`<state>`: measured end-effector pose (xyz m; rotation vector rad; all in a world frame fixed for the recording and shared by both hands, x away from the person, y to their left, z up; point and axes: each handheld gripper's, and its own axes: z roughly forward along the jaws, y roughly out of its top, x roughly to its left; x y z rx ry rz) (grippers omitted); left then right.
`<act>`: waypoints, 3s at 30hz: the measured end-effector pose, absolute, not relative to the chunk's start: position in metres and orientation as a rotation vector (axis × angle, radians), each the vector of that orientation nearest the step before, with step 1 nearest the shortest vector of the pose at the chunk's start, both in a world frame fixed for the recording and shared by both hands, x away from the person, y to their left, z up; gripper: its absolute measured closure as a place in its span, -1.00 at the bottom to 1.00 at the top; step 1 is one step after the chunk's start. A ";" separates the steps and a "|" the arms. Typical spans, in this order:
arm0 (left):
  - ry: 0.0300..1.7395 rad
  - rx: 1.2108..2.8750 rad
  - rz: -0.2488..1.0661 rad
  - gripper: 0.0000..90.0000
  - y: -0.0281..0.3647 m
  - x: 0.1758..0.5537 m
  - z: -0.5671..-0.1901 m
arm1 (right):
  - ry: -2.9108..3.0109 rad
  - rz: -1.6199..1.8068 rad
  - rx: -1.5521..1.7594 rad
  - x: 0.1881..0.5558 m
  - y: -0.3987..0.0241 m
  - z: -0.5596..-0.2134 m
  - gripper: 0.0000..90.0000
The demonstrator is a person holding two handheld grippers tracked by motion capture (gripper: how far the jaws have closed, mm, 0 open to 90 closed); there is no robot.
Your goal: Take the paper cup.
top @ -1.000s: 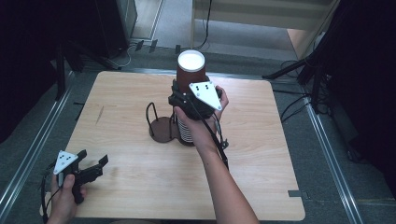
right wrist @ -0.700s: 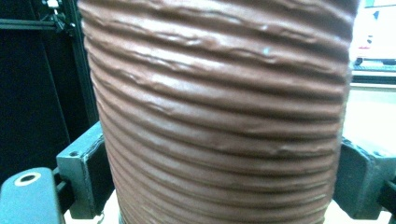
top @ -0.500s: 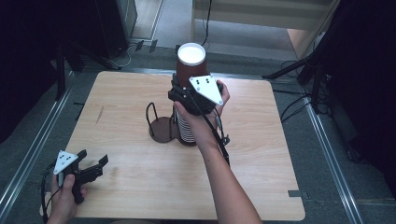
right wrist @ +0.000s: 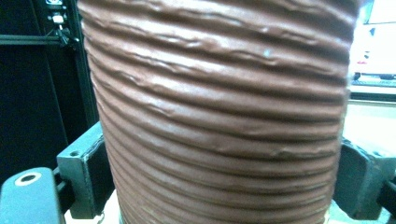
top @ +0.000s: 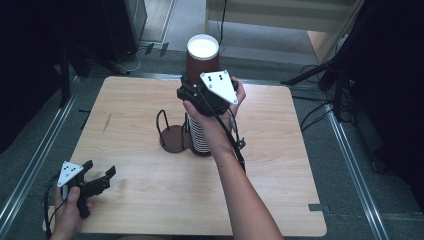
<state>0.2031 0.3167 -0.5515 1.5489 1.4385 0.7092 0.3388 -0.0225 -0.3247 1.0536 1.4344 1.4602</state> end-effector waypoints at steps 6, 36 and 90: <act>1.437 1.549 0.708 -0.68 0.317 0.203 -0.551 | 1.418 1.467 1.052 0.338 -0.025 -0.319 -0.77; 1.439 1.546 0.711 -0.68 0.317 0.203 -0.551 | 1.332 1.425 1.077 0.335 -0.068 -0.307 -0.77; 1.442 1.548 0.719 -0.68 0.317 0.203 -0.551 | 1.313 1.237 1.235 0.310 -0.172 -0.388 -0.78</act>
